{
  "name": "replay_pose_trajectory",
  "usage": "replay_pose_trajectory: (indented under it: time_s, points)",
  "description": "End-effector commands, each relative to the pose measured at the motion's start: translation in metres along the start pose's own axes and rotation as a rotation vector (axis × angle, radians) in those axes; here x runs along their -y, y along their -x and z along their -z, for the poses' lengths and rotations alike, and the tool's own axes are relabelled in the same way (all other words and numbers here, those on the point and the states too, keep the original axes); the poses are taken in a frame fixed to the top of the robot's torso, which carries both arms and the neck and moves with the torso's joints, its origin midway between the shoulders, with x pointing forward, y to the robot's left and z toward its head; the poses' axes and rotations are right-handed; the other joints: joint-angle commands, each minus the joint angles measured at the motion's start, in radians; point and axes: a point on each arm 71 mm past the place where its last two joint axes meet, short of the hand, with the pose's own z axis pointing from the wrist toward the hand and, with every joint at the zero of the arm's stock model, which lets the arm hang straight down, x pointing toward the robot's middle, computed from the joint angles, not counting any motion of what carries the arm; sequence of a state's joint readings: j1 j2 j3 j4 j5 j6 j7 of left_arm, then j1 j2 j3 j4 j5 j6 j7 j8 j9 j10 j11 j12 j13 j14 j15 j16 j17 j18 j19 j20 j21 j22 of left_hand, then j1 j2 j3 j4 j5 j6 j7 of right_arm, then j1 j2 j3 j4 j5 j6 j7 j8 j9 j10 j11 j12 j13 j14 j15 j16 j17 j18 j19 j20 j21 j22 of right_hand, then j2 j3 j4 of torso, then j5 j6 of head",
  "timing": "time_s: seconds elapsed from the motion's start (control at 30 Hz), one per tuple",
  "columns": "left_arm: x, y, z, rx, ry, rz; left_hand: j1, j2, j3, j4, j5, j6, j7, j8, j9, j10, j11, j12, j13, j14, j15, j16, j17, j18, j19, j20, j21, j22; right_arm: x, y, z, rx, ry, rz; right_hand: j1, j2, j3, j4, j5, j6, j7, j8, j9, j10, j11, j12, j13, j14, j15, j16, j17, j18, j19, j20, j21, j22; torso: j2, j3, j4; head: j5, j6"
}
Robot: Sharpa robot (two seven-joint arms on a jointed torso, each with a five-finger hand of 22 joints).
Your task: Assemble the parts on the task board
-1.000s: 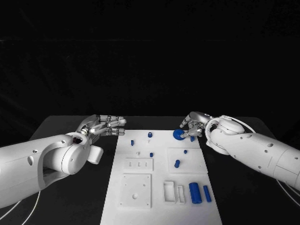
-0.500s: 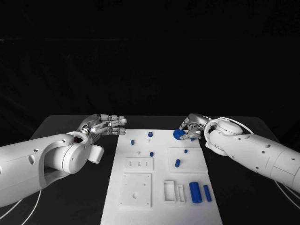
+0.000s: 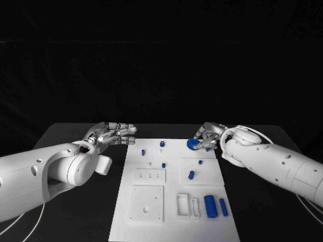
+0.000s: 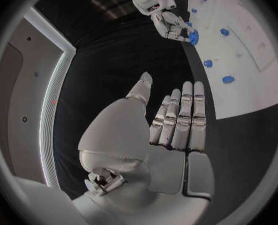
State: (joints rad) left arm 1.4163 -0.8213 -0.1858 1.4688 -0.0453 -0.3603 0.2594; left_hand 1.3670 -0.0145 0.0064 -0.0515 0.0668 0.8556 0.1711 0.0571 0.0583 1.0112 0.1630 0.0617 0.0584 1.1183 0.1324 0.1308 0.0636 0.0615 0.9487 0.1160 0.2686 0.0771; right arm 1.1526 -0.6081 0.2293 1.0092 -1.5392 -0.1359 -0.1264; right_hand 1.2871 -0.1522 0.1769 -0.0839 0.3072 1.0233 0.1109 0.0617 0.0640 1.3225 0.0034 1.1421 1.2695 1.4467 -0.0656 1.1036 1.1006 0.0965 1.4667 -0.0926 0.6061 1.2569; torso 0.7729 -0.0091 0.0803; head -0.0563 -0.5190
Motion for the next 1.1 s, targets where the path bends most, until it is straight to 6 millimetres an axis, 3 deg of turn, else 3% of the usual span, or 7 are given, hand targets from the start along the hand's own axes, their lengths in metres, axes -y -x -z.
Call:
replay_pose_trajectory:
  time_s: [0.03,0.67,0.77,0.9,1.1]
  points:
    - [0.002,-0.002,0.0,-0.017,-0.012,-0.001,0.003,-0.003,0.004,0.0,0.004,-0.003,0.003,0.001,0.0,-0.006,0.0,0.002,0.001,-0.003,0.0,-0.003,0.001,0.006,-0.006,0.001,0.001,-0.001,0.0,-0.002,0.0,-0.015,-0.004,0.015,-0.002,0.006,0.001,0.006,0.004,0.008,-0.001,0.001,-0.001,0.01,-0.001,0.006,0.001,0.007,-0.001,0.003,0.001,0.01,0.039,0.005,-0.006,0.002,0.001,0.0004,0.0001,0.001,-0.003]
    - [0.002,-0.004,-0.001,-0.024,-0.011,-0.005,0.005,-0.005,0.006,0.001,0.004,-0.001,0.002,0.001,0.0,-0.007,0.001,0.002,0.001,-0.004,0.0,-0.003,0.001,0.006,-0.007,0.001,0.0,-0.001,-0.008,-0.004,-0.002,0.009,-0.021,0.096,-0.005,0.002,0.006,0.023,0.002,0.048,-0.011,0.001,-0.001,0.028,-0.006,0.033,0.023,0.01,-0.003,0.022,0.011,0.003,0.044,0.004,0.022,0.038,-0.001,0.0,-0.0017,0.004,-0.009]
    - [0.002,-0.004,-0.002,-0.024,-0.011,-0.006,0.005,-0.005,0.006,0.001,0.004,-0.001,0.002,0.001,0.0,-0.007,0.001,0.002,0.001,-0.004,0.0,-0.003,0.001,0.006,-0.007,0.001,0.0,-0.001,-0.009,-0.004,-0.001,0.01,-0.02,0.111,-0.007,0.001,0.064,0.003,-0.013,0.065,-0.015,-0.001,-0.001,0.031,-0.007,0.035,0.026,0.01,-0.004,0.026,0.011,0.001,0.044,0.002,0.024,0.047,0.0,-0.0001,-0.0029,0.002,-0.01]
    - [0.002,-0.004,-0.003,-0.024,-0.01,-0.007,0.005,-0.005,0.006,0.002,0.004,-0.002,0.003,0.001,0.0,-0.008,0.001,0.002,0.001,-0.004,0.0,-0.003,0.001,0.006,-0.007,0.001,0.001,-0.001,-0.011,-0.005,-0.001,0.015,-0.014,0.134,-0.021,0.008,0.194,-0.049,-0.05,0.106,-0.024,-0.001,-0.002,0.032,-0.012,0.033,0.025,0.01,-0.006,0.024,0.007,-0.005,0.044,0.0,0.027,0.057,-0.001,-0.0007,-0.0038,0.002,-0.01]
    - [0.002,-0.004,-0.004,-0.023,-0.01,-0.008,0.004,-0.004,0.006,0.001,0.004,-0.002,0.003,0.001,0.0,-0.01,0.001,0.002,0.001,-0.004,0.0,-0.003,0.001,0.006,-0.007,0.001,0.0,-0.001,-0.018,-0.004,0.001,0.046,0.004,0.159,-0.046,0.014,0.209,-0.06,-0.051,0.138,-0.032,0.0,-0.001,0.038,-0.016,0.038,0.029,0.01,-0.009,0.025,0.005,-0.009,0.046,-0.002,0.029,0.065,-0.001,0.0005,-0.001,0.0,-0.011]
